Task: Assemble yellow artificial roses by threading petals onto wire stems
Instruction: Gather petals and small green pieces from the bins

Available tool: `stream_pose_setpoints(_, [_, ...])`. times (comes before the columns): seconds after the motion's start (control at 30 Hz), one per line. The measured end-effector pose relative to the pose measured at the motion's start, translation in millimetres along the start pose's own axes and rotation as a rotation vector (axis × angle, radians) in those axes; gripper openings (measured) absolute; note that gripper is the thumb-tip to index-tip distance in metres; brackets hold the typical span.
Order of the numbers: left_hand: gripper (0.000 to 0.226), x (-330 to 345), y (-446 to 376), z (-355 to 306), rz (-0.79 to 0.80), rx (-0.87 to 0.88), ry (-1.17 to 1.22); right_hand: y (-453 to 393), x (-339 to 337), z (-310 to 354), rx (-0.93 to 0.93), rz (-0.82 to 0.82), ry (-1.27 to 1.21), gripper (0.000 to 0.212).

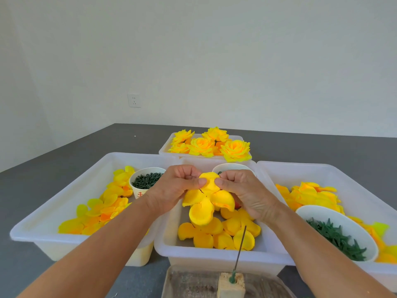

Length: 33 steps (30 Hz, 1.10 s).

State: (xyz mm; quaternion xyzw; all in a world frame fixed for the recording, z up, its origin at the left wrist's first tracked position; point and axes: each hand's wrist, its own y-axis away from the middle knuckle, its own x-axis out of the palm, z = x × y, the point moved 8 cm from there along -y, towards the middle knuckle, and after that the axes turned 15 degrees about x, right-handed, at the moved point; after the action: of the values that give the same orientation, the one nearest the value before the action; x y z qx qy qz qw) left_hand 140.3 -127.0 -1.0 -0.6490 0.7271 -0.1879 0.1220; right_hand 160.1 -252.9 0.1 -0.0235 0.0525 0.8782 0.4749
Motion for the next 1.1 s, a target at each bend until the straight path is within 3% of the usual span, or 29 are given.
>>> stream_pose_setpoints(0.07, [0.008, 0, -1, -1, -0.038, 0.014, -0.017, -2, -3, 0, -0.002, -0.033, -0.005, 0.031])
stream_pose_setpoints(0.2, [0.016, -12, -2, -9, -0.174, 0.136, -0.395, -6, -14, -2, -0.049, -0.258, 0.233, 0.028])
stream_pose_setpoints(0.33, [0.021, -16, -2, -18, -0.236, 0.213, -0.500, -9, -14, -12, 0.072, -0.191, 0.201, 0.022])
stream_pose_setpoints(0.47, [0.014, -29, 1, -17, -0.375, 0.196, -0.390, -9, -11, -13, 0.106, -0.114, 0.091, 0.021])
stream_pose_setpoints(0.63, [0.005, -15, 0, -3, -0.240, 0.028, 0.010, -6, -8, -9, 0.080, -0.020, -0.079, 0.015])
stream_pose_setpoints(0.83, [0.029, -2, -1, -10, -0.120, 0.124, -0.361, -4, -28, -6, 0.035, -0.350, 0.226, 0.011])
stream_pose_setpoints(0.97, [0.016, 4, -1, -14, -0.033, 0.188, -0.527, -3, -17, -3, -0.002, -0.281, 0.325, 0.015])
stream_pose_setpoints(1.1, [0.026, -7, 0, -16, -0.127, 0.210, -0.562, -3, -13, -5, 0.053, -0.147, 0.067, 0.022])
